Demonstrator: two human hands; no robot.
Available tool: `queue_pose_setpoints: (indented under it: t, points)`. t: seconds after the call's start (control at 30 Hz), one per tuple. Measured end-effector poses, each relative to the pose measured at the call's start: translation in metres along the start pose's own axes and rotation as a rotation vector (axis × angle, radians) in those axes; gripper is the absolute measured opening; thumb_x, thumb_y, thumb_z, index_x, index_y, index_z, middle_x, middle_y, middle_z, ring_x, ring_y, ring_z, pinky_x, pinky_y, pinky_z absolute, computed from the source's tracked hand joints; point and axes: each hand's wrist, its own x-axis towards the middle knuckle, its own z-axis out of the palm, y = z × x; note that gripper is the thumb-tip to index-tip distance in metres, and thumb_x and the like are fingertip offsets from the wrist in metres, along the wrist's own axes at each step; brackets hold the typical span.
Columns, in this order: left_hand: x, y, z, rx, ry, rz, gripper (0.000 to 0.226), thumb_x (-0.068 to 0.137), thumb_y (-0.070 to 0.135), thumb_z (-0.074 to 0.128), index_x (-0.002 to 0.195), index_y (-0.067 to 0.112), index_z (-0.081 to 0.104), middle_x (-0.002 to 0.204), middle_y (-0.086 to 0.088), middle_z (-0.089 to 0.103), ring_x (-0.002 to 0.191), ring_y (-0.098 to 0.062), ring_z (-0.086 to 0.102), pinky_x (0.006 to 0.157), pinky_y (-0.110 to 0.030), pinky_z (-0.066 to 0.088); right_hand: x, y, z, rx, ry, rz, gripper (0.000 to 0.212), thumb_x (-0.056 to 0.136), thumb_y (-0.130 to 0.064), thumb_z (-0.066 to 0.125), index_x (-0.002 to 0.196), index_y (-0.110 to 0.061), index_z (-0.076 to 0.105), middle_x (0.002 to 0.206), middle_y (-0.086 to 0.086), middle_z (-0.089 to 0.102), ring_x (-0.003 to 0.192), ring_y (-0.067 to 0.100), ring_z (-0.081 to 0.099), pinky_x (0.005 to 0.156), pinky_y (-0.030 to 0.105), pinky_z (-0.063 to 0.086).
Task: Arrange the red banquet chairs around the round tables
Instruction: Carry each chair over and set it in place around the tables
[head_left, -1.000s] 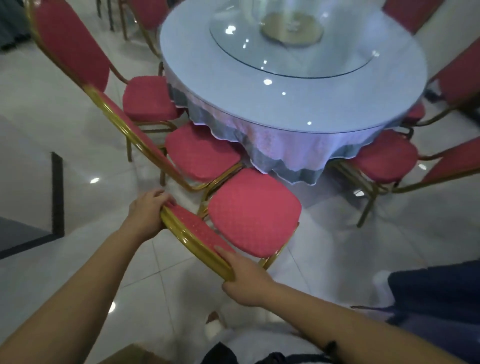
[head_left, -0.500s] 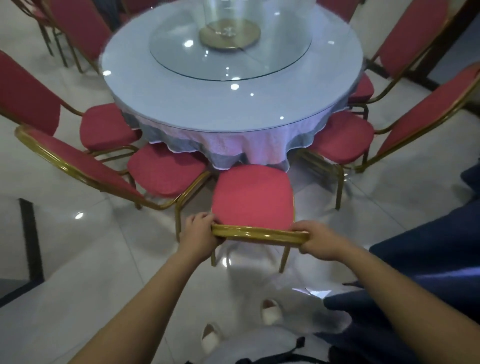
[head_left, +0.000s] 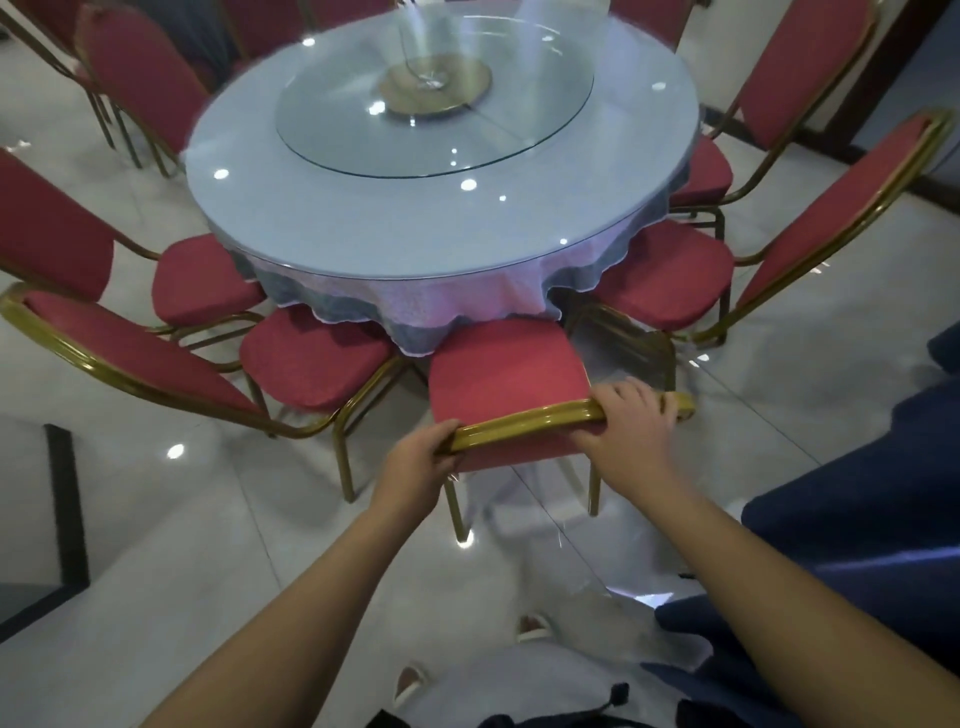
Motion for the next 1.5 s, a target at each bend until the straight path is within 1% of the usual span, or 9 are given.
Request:
queue_pose_setpoints:
  t: [0.17,0.33,0.47,0.6,0.7,0.8,0.97,1.3,1.5]
  points:
    - [0.035,0.015,0.003,-0.069,-0.029,-0.094,0.039,0.084,0.005,0.069,0.121,0.019,0.069,0.105,-0.001,0.069,0.099,-0.016,0.062,0.085,-0.025,0.048,0.041,0.013,-0.006,0.049,-0.096,0.044,0.026,0.078,-0.029,0.07,0.084,-0.027,0.045,0.096,-0.004,0.052,0.129,0.03,0.04,0.111,0.064,0.015]
    - [0.072,0.027,0.003,-0.176,-0.005,-0.2,0.037,0.082,0.007,0.073,0.117,0.017,0.07,0.109,-0.009,0.067,0.102,-0.025,0.063,0.094,-0.041,0.05,0.081,0.015,-0.012,0.035,-0.136,0.053,0.025,0.083,-0.035,0.069,0.086,-0.025,0.047,0.096,-0.004,0.051,0.126,0.03,0.04,0.109,0.068,0.015]
    - [0.086,0.025,-0.002,-0.188,-0.073,-0.213,0.037,0.082,0.006,0.073,0.116,0.019,0.069,0.103,-0.006,0.067,0.102,-0.027,0.063,0.089,-0.037,0.05,0.087,0.011,-0.012,0.028,-0.139,0.051,0.021,0.086,-0.03,0.064,0.099,-0.025,0.049,0.104,-0.004,0.048,0.127,0.029,0.039,0.112,0.068,0.012]
    - [0.068,0.007,-0.005,-0.165,-0.183,-0.195,0.078,0.082,0.008,0.074,0.149,0.026,0.038,0.137,-0.002,0.047,0.116,-0.019,0.054,0.093,-0.031,0.05,0.07,0.006,-0.016,0.004,-0.201,-0.006,0.045,0.084,-0.046,0.059,0.124,-0.029,0.048,0.132,0.001,0.05,0.136,0.028,0.032,0.113,0.064,0.012]
    - [0.036,-0.024,-0.014,-0.123,-0.175,-0.234,0.089,0.082,0.02,0.075,0.153,0.033,0.022,0.151,0.002,0.032,0.135,-0.018,0.037,0.104,-0.032,0.037,0.053,-0.018,-0.015,-0.079,-0.239,-0.132,0.067,0.08,-0.065,0.052,0.138,-0.034,0.04,0.143,-0.003,0.043,0.141,0.028,0.027,0.115,0.061,0.01]
    - [0.007,-0.066,-0.042,-0.069,-0.187,-0.26,0.088,0.084,0.027,0.073,0.153,0.039,0.019,0.158,0.004,0.025,0.142,-0.017,0.03,0.11,-0.032,0.03,0.044,-0.061,-0.009,-0.076,-0.231,-0.28,0.062,0.083,-0.067,0.049,0.137,-0.039,0.042,0.14,-0.009,0.045,0.139,0.022,0.03,0.116,0.059,0.003]
    - [-0.009,-0.134,-0.118,-0.055,-0.038,-0.317,0.085,0.084,0.028,0.074,0.151,0.037,0.023,0.157,0.002,0.031,0.138,-0.015,0.035,0.107,-0.031,0.031,0.035,-0.162,0.016,0.121,-0.381,-0.444,0.063,0.087,-0.052,0.06,0.143,-0.03,0.043,0.142,-0.007,0.045,0.133,0.017,0.039,0.113,0.043,0.028]
    - [-0.049,-0.285,-0.259,-0.16,0.132,-0.318,0.076,0.086,0.03,0.07,0.149,0.035,0.029,0.153,0.002,0.036,0.137,-0.016,0.036,0.107,-0.03,0.033,-0.002,-0.364,0.115,0.284,-0.549,-0.323,0.07,0.088,-0.042,0.068,0.147,-0.023,0.037,0.148,-0.003,0.039,0.133,0.014,0.04,0.108,0.027,0.033]
    - [-0.065,-0.364,-0.334,-0.223,0.193,-0.354,0.073,0.087,0.027,0.069,0.149,0.034,0.031,0.151,0.0,0.036,0.137,-0.017,0.035,0.103,-0.029,0.033,-0.004,-0.472,0.158,0.374,-0.533,-0.277,0.07,0.086,-0.041,0.07,0.146,-0.027,0.038,0.143,-0.007,0.04,0.116,-0.001,0.036,0.095,0.019,0.03]
